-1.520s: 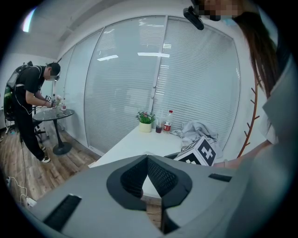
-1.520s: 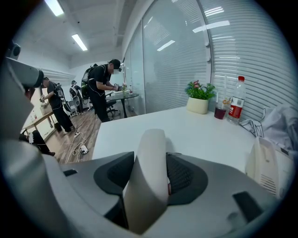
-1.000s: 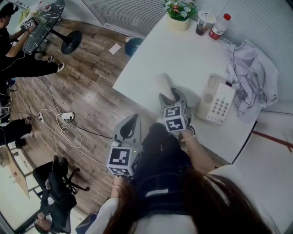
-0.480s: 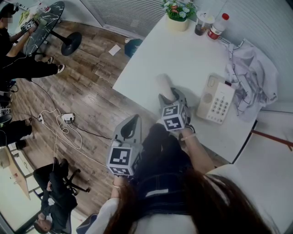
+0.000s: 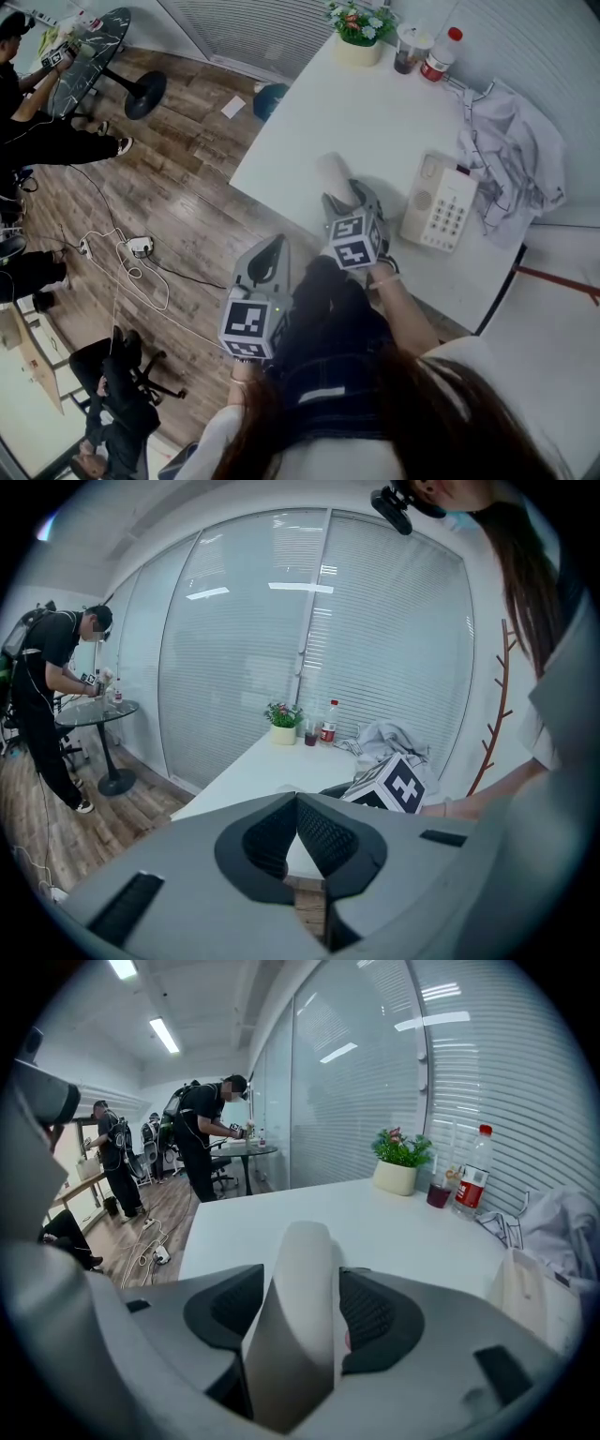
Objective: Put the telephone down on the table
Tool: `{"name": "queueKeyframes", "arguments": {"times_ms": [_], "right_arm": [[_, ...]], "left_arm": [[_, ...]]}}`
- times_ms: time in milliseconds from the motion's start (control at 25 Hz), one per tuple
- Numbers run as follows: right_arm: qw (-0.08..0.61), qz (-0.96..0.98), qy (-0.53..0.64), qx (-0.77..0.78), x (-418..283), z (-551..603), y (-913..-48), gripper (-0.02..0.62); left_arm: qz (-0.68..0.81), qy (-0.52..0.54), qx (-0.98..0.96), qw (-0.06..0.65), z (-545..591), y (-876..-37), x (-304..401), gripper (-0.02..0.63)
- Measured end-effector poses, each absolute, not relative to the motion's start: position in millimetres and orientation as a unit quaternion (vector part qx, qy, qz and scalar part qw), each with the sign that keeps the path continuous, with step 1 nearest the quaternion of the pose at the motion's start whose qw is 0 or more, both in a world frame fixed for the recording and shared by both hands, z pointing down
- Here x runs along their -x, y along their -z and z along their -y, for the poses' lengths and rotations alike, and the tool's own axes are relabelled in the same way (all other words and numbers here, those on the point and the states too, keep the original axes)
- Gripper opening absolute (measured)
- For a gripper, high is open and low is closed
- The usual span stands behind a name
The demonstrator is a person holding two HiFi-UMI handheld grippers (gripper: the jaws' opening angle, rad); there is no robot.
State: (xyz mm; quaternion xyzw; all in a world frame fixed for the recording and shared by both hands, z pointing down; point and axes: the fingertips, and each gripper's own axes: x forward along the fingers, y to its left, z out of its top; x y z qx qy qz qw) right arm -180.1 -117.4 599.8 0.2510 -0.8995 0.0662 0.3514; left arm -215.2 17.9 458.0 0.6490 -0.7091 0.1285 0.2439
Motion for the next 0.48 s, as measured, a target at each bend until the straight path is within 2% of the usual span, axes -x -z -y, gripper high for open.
{"name": "queueKeyframes", "arguments": {"times_ms": [480], "right_arm": [[0.33, 0.906, -0.05, -0.259, 171, 119, -573, 0.262]], "left_arm": [[0.707, -0.121, -0.661, 0.222, -10, -443, 209, -0.003]]}}
